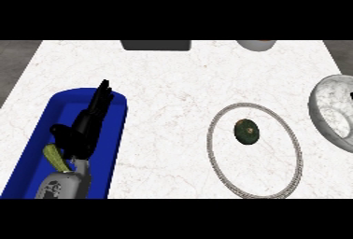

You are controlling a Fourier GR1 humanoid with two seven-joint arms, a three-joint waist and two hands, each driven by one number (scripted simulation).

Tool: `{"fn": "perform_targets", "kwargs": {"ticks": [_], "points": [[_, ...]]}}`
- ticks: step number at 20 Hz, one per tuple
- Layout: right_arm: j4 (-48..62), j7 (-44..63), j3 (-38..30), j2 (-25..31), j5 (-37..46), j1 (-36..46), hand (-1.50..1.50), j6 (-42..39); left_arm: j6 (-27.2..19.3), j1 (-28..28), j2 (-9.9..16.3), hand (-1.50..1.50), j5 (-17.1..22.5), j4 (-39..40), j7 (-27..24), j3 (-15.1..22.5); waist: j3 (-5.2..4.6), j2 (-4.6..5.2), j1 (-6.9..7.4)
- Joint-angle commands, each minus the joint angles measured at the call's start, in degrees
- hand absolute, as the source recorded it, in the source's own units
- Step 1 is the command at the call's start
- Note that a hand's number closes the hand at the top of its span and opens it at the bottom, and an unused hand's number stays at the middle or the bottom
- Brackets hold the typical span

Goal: Pick the cupcake from the placemat and place it in the bowl

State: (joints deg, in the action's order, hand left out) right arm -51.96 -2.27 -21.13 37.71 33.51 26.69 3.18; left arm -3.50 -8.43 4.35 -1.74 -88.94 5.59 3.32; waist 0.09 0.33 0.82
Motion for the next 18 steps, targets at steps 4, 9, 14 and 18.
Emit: {"fn": "perform_targets", "kwargs": {"ticks": [4, 9, 14, 18], "points": [[8.6, -12.1, -2.3, -1.0, -6.7, 0.3, -1.50, -6.8, 0.1, 0.2, -0.3, 0.00, 0.3, 2.6, -2.7, -1.3, -0.05, -0.20, -0.51], [10.7, -21.5, -8.8, 0.3, -13.2, 0.8, -1.50, -5.9, -0.3, 2.9, -1.0, 0.00, -0.6, -1.7, -1.2, 0.7, -0.02, -0.31, -0.51], [6.2, -16.5, -11.6, 0.9, -17.2, 3.0, -1.50, -5.3, -0.8, 1.9, -0.6, 0.00, -1.2, -4.6, 3.0, 0.7, -0.11, -0.57, -0.90], [10.1, -16.4, -14.8, 2.5, -21.9, 3.0, -1.50, -8.5, -1.3, -1.7, -1.8, 0.00, -1.7, 1.4, -0.3, 0.1, -0.08, -0.31, -0.94]]}}
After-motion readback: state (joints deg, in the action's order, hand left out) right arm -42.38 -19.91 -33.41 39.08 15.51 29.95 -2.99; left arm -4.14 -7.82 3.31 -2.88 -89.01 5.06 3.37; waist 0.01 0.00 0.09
